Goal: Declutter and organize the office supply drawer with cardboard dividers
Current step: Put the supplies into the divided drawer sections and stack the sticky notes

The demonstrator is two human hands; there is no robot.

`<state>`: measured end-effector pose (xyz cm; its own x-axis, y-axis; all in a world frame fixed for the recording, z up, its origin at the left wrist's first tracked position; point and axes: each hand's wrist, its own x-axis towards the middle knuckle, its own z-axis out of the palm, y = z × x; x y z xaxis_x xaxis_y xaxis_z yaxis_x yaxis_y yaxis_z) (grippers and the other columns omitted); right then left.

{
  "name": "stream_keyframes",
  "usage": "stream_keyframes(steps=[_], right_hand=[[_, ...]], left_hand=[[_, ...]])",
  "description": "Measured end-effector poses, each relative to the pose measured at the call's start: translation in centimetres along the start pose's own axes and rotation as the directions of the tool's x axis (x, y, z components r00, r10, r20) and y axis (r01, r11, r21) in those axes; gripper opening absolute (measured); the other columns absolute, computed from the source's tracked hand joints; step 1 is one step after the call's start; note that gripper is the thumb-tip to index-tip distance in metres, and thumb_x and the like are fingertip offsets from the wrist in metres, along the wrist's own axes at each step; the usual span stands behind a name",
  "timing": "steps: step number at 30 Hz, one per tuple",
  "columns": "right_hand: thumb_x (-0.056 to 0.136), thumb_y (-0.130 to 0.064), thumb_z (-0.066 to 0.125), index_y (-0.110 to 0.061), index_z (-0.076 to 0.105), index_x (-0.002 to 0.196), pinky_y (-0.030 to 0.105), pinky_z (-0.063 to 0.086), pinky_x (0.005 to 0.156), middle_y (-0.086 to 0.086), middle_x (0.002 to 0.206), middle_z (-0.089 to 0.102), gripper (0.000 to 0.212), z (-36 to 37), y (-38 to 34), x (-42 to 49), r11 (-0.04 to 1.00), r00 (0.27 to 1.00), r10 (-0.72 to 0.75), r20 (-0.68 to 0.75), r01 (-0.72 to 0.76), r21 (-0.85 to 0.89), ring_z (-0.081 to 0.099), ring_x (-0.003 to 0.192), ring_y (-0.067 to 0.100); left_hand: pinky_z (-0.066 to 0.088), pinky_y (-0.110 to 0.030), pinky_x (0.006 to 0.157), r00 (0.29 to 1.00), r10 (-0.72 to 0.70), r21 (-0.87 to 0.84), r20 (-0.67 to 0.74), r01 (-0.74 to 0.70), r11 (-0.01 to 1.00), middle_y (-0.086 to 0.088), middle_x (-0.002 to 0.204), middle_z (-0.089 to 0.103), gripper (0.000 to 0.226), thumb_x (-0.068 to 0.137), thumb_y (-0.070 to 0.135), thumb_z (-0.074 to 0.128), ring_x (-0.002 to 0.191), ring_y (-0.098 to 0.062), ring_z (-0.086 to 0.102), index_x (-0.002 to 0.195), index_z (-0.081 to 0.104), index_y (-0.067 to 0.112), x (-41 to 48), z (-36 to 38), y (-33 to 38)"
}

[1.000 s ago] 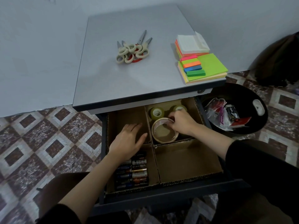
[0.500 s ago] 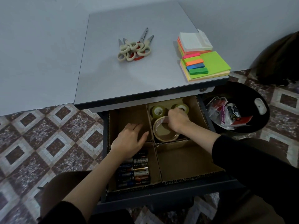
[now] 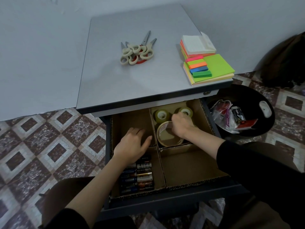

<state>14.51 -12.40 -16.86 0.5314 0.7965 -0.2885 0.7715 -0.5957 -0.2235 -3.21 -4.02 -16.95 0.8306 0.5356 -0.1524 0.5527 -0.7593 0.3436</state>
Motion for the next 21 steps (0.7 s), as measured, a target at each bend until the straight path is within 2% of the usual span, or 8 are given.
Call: stream_keyframes(steps=[9, 15, 18, 21], right_hand=[[0.089, 0.0, 0.051, 0.001, 0.064, 0.104, 0.03, 0.049, 0.073, 0.017, 0.108, 0.063, 0.019, 0.1, 0.0, -0.3, 1.0, 1.0, 0.017, -0.006, -0.017, -0.002, 0.061, 0.1, 0.029], [0.089, -0.008, 0.055, -0.002, 0.064, 0.098, 0.032, 0.051, 0.075, 0.015, 0.106, 0.063, 0.014, -0.5, -0.2, -0.6, 0.999, 1.0, 0.017, -0.026, -0.016, 0.038, 0.061, 0.096, 0.028], [0.089, -0.017, 0.059, -0.002, 0.064, 0.102, 0.033, 0.05, 0.078, 0.015, 0.108, 0.062, 0.02, -1.2, -0.6, -1.2, 0.998, 0.997, 0.011, -0.072, -0.007, 0.059, 0.06, 0.098, 0.029], [0.088, -0.024, 0.061, -0.005, 0.067, 0.102, 0.034, 0.051, 0.079, 0.013, 0.104, 0.065, 0.024, -1.9, -0.7, -2.4, 0.997, 0.991, -0.01, -0.136, 0.021, 0.079, 0.06, 0.098, 0.028]], left_hand=[[0.038, -0.03, 0.1, 1.0, -0.005, 0.016, 0.014, 0.005, 1.0, -0.007, 0.136, 0.046, 0.053, 0.096, 0.046, 0.034, 0.126, -0.017, 0.04, 0.137, 0.042, 0.013, 0.2, 0.2, -0.2], [0.043, -0.031, 0.095, 1.0, -0.01, 0.005, 0.015, 0.01, 1.0, -0.006, 0.128, 0.052, 0.051, 0.096, 0.046, 0.035, 0.12, -0.018, 0.045, 0.132, 0.048, 0.013, 0.4, 0.4, -0.5], [0.045, -0.032, 0.088, 1.0, -0.01, 0.003, 0.013, 0.01, 1.0, -0.004, 0.117, 0.057, 0.048, 0.096, 0.046, 0.033, 0.113, -0.019, 0.05, 0.124, 0.054, 0.013, 0.3, 0.4, -0.4], [0.041, -0.033, 0.083, 1.0, -0.011, 0.136, 0.0, 0.011, 0.991, -0.002, 0.103, 0.061, 0.044, 0.098, 0.043, 0.028, 0.102, -0.019, 0.053, 0.107, 0.062, 0.017, -0.1, 0.3, 0.1]])
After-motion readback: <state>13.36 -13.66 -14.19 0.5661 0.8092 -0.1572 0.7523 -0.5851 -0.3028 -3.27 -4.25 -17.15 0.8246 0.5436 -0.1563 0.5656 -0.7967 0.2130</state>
